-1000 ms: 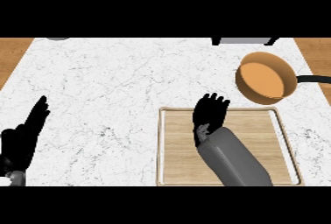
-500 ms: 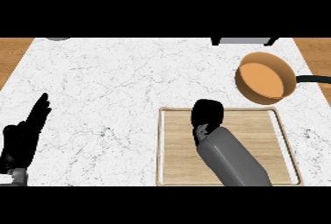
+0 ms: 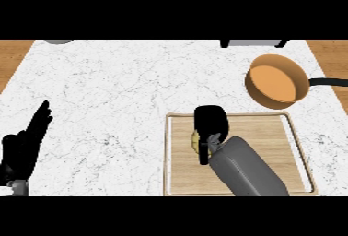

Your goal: Pick the squash from the tray and place it in the pot

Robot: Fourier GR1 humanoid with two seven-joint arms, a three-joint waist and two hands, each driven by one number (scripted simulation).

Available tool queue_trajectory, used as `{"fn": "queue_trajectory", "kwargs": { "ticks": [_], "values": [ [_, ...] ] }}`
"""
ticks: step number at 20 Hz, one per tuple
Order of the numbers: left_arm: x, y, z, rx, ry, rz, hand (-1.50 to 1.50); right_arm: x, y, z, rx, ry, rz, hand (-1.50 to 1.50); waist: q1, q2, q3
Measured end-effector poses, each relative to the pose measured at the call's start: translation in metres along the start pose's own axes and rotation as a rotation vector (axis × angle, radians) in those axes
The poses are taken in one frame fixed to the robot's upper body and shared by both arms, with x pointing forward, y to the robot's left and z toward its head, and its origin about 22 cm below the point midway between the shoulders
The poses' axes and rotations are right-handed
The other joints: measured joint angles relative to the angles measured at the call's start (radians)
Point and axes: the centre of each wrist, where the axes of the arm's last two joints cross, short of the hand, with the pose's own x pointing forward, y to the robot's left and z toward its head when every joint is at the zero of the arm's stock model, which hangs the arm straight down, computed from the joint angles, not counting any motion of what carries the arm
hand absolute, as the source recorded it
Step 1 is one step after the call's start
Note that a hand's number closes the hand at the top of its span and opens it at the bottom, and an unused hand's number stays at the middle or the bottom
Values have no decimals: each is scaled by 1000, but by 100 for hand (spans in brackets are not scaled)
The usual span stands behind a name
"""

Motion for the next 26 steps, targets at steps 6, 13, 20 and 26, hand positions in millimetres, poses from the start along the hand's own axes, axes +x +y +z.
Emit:
{"fn": "queue_trajectory", "kwargs": {
  "ticks": [6, 13, 20, 26],
  "values": [
    [-5, 3, 5, 7, -2, 0, 0, -42, -11, 28, -30, -303, -36, 150, -6, -1, 0],
    [-2, 9, -3, 12, 0, 1, 0, -75, -40, 73, -324, -344, -20, 150, -10, -1, -1],
    [-4, 3, -2, 9, 5, -2, 0, -93, -90, 127, -699, -284, -105, 150, -9, -2, -1],
    [2, 3, 0, 3, 0, 3, 0, -121, -117, 141, -814, -278, -294, 150, 1, 2, -1]
  ]
}}
